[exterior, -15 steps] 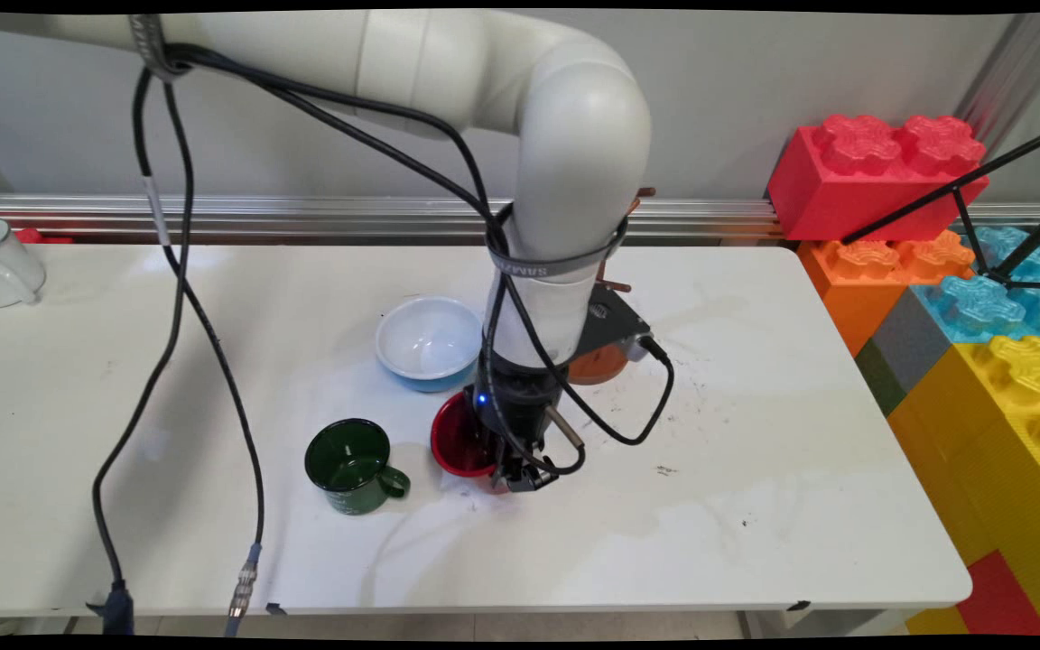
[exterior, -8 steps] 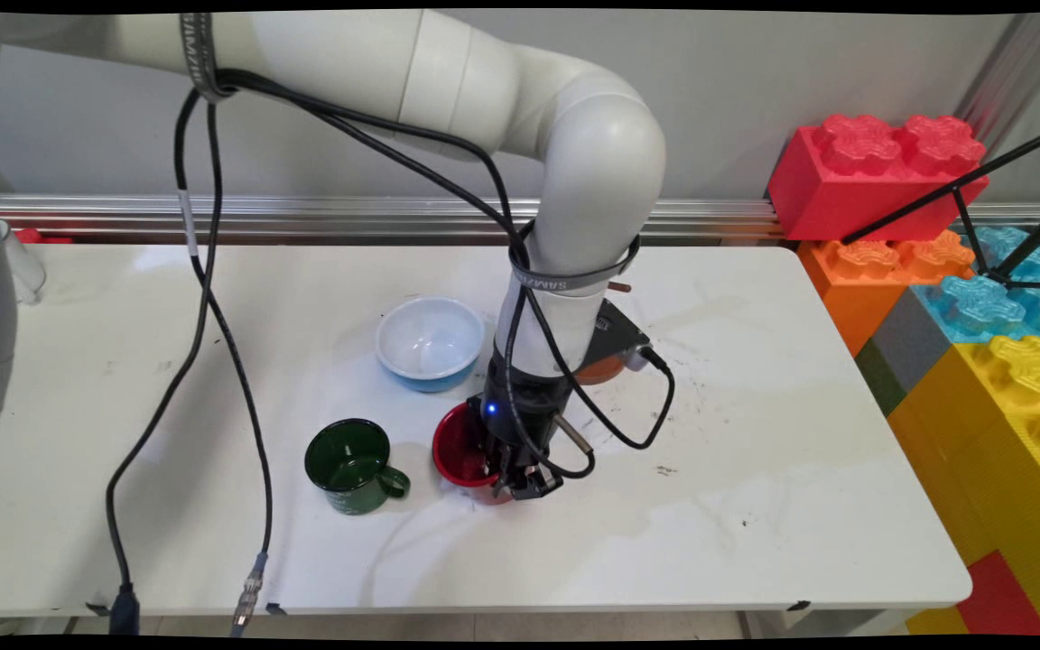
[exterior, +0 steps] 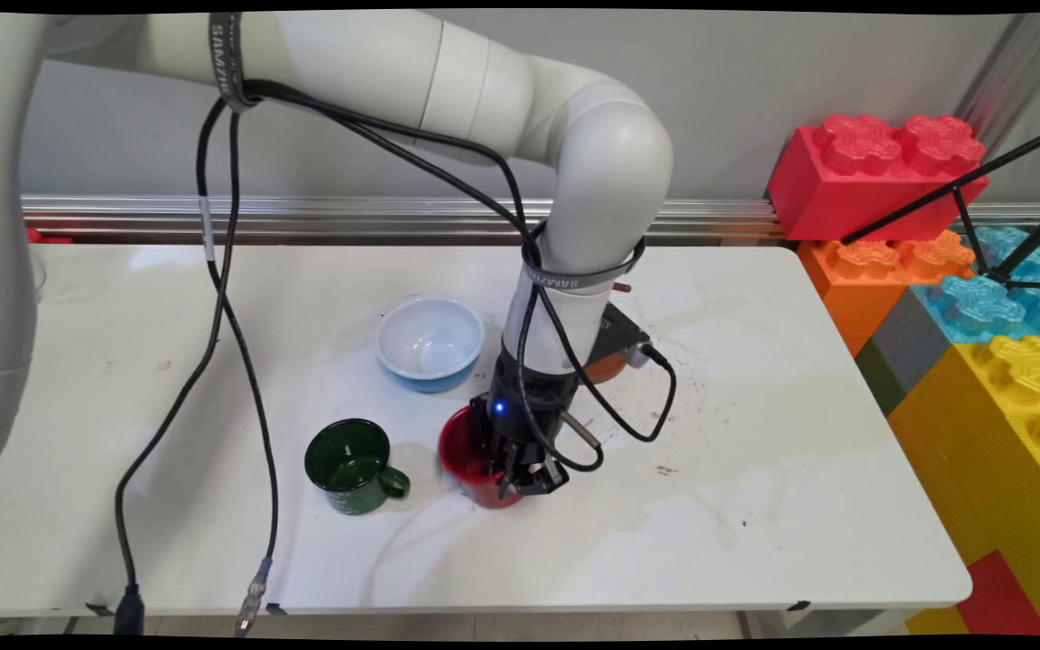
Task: Place the picked object on the table
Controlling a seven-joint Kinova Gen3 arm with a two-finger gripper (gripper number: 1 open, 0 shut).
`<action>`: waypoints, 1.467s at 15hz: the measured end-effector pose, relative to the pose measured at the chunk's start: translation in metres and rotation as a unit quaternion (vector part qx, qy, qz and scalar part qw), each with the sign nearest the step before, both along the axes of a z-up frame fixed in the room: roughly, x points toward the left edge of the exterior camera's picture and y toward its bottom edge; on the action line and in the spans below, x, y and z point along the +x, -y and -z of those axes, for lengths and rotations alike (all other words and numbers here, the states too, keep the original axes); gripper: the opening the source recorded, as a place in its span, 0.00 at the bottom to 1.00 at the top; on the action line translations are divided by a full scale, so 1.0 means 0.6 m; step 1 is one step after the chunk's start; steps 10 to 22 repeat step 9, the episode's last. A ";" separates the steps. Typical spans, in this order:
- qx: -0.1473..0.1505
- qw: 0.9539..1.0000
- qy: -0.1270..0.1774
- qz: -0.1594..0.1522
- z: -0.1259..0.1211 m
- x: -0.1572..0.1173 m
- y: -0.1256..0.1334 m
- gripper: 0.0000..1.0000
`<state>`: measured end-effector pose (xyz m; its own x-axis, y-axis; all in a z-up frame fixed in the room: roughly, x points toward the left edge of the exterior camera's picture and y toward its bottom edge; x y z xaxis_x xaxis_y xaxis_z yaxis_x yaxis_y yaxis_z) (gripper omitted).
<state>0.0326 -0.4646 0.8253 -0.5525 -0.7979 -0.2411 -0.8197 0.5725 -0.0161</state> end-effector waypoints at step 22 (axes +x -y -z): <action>-0.012 1.000 -0.005 -0.025 0.005 0.006 0.025 1.00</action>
